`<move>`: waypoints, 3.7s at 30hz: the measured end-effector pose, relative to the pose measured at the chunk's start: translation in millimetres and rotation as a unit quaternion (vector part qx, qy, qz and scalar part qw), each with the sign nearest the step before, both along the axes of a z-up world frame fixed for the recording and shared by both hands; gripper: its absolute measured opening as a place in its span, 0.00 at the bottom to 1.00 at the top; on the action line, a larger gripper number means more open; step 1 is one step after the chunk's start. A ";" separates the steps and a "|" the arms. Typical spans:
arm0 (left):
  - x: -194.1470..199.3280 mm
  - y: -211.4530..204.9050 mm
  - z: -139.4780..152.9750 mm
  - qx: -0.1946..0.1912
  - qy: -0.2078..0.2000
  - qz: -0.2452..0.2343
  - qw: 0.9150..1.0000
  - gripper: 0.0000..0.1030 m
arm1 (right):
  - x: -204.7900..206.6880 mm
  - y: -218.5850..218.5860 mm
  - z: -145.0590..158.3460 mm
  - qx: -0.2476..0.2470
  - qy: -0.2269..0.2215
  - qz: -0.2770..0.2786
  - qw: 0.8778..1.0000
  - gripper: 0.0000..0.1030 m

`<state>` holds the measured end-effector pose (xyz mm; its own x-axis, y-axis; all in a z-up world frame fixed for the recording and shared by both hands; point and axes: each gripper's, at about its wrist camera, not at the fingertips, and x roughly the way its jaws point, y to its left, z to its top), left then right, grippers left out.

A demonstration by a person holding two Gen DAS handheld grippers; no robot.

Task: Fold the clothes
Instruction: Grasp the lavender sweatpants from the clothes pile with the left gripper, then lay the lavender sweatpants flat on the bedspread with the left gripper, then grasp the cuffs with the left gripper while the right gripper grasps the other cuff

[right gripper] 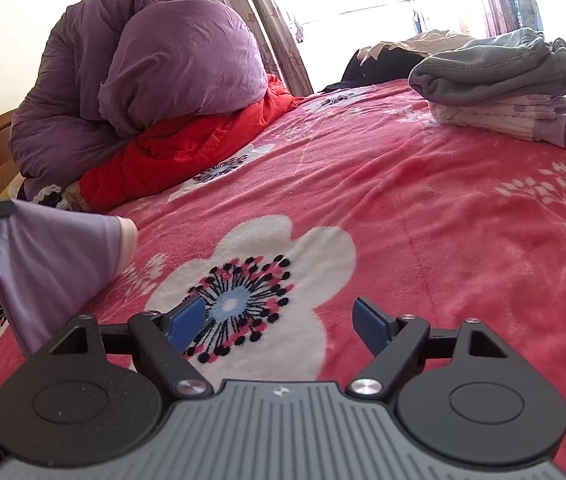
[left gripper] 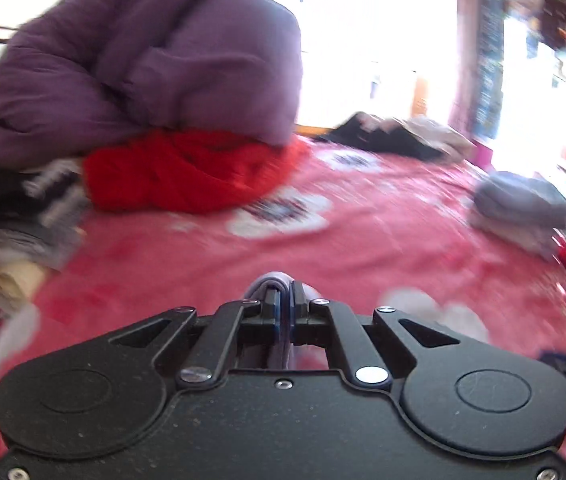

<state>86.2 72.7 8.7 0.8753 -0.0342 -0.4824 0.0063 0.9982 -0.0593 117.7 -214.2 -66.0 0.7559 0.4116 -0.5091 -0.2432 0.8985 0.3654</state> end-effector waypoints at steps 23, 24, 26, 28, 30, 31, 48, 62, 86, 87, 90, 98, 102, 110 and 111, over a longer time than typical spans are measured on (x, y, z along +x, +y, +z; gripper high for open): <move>-51.8 14.2 -41.7 -0.186 0.046 0.049 0.980 0.51 | -46.1 22.8 3.1 -0.031 0.015 0.030 0.999 0.77; -50.8 18.9 -43.7 -0.186 0.057 0.063 0.979 0.52 | -49.2 28.1 4.5 -0.037 0.012 0.035 0.999 0.77; -47.0 27.6 -51.5 -0.196 0.092 0.093 0.972 0.56 | -57.1 41.2 8.9 -0.058 0.000 0.048 0.997 0.74; -44.4 35.2 -61.4 -0.199 0.131 0.115 0.964 0.59 | -64.2 56.4 14.1 -0.079 -0.011 0.071 0.994 0.61; -45.1 39.6 -67.2 -0.201 0.144 0.123 0.961 0.59 | -71.6 73.8 18.2 -0.105 -0.023 0.095 0.990 0.58; -46.0 41.9 -68.3 -0.204 0.143 0.123 0.961 0.60 | -75.5 83.0 19.8 -0.122 -0.031 0.105 0.986 0.58; -56.7 91.3 -76.5 -0.274 0.104 0.205 0.934 0.63 | -86.0 240.9 14.5 -0.311 -0.102 0.246 0.912 0.63; -53.0 101.8 -81.8 -0.314 0.103 0.197 0.923 0.64 | -66.9 229.0 24.2 -0.232 -0.069 0.212 0.947 0.13; -48.5 63.5 -72.3 -0.251 0.089 0.125 0.956 0.64 | -44.9 -55.9 -18.7 0.134 0.093 -0.107 0.981 0.12; -48.4 60.6 -71.4 -0.242 0.087 0.120 0.959 0.64 | -49.2 -60.1 -27.8 0.141 0.102 -0.114 0.978 0.16; -47.8 51.8 -70.1 -0.218 0.083 0.106 0.967 0.64 | -58.4 -67.2 -40.8 0.175 0.115 -0.132 0.969 0.31; -42.2 22.8 -70.6 -0.164 0.078 0.048 0.982 0.64 | -58.1 -91.9 -38.2 0.235 0.091 -0.153 0.956 0.76; -38.1 -4.6 -71.1 -0.108 0.073 0.000 0.991 0.64 | -43.9 -92.2 -46.9 0.232 0.100 -0.139 0.957 0.76; -15.0 -56.6 -84.5 -0.027 0.078 -0.084 0.993 0.64 | -15.1 -70.1 -50.9 0.203 0.097 -0.083 0.971 0.78; -11.8 -61.5 -87.6 -0.018 0.081 -0.089 0.993 0.64 | -13.0 -67.6 -52.1 0.200 0.098 -0.078 0.972 0.79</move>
<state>74.3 11.2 -79.0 0.7654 -0.2004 -0.6115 0.1694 0.9795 -0.1089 104.7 -281.9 -118.0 0.7302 0.4940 -0.4719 -0.0065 0.6957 0.7183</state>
